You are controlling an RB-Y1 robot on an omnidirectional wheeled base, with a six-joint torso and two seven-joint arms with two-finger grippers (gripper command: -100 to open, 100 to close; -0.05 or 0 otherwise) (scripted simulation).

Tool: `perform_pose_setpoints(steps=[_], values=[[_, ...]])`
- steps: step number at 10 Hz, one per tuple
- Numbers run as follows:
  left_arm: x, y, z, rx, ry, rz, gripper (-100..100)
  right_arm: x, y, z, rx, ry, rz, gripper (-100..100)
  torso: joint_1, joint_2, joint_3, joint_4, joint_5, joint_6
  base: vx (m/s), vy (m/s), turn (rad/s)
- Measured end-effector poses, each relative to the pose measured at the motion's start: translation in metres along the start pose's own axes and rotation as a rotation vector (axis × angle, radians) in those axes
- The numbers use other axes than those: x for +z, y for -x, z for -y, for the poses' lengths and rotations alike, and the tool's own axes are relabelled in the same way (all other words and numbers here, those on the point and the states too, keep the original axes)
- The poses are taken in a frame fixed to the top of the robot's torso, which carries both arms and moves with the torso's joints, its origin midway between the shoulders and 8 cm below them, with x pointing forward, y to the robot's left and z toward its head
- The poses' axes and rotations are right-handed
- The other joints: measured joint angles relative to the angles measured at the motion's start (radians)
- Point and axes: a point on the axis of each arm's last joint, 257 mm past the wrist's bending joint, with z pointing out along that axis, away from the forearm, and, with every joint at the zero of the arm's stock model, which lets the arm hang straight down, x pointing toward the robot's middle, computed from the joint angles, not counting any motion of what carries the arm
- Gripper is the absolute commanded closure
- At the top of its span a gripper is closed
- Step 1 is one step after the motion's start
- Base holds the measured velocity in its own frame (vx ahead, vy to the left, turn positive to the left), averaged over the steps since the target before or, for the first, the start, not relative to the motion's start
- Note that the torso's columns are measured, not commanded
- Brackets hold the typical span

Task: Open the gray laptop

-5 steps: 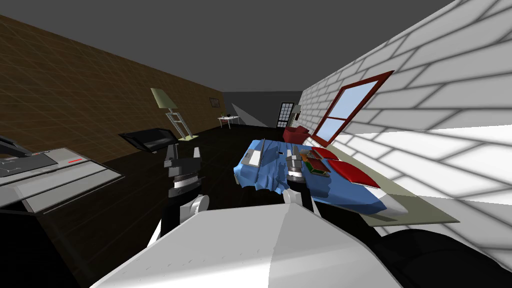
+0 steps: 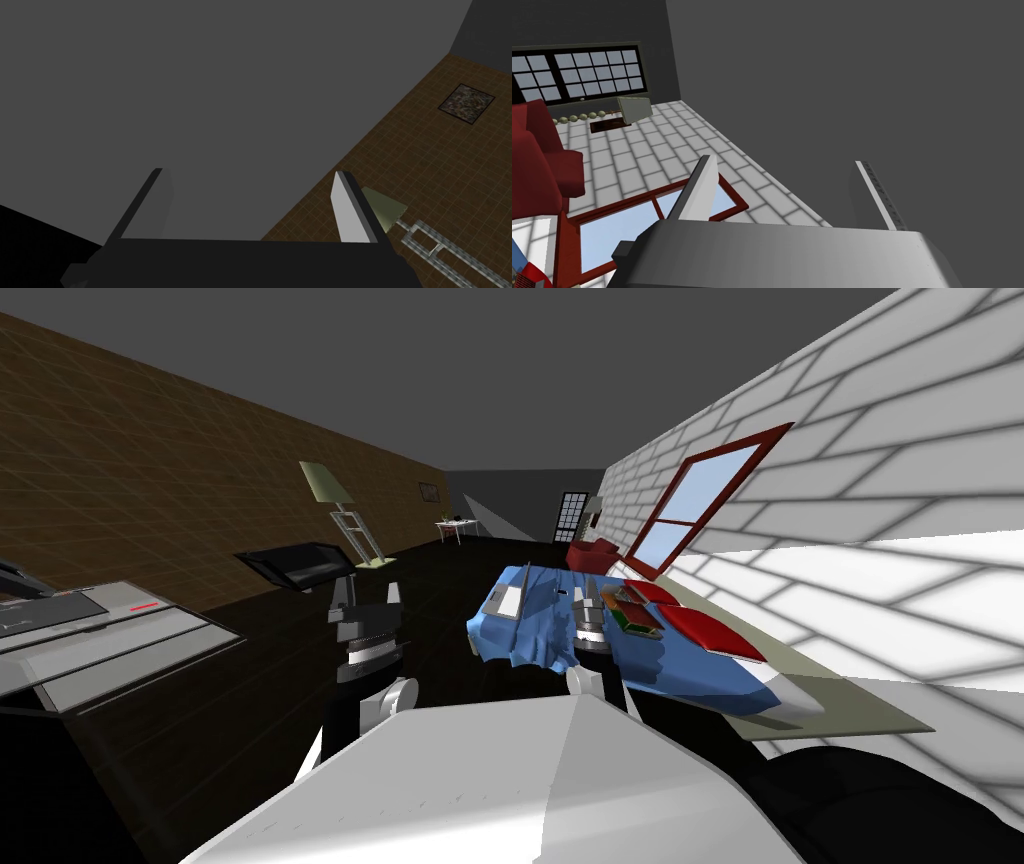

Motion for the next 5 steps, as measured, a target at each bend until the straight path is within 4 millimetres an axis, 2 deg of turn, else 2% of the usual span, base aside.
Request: perform_pose_setpoints(steps=[4,5], values=[[0.0,0.0,0.0,0.0,0.0,0.0,0,0.0,0.0,-0.0001,0.0,0.0,0.0,0,0.0,0.296,-0.59,0.295,0.0,0.0,0.0,0.0,0.0],[0.0,0.0,0.0,0.0,0.0,0.0,0,0.0,0.0,-0.0001,0.0,0.0,0.0,-100,0.0,0.369,-0.738,0.369,0.0,0.0,0.009,0.008,0.0]])
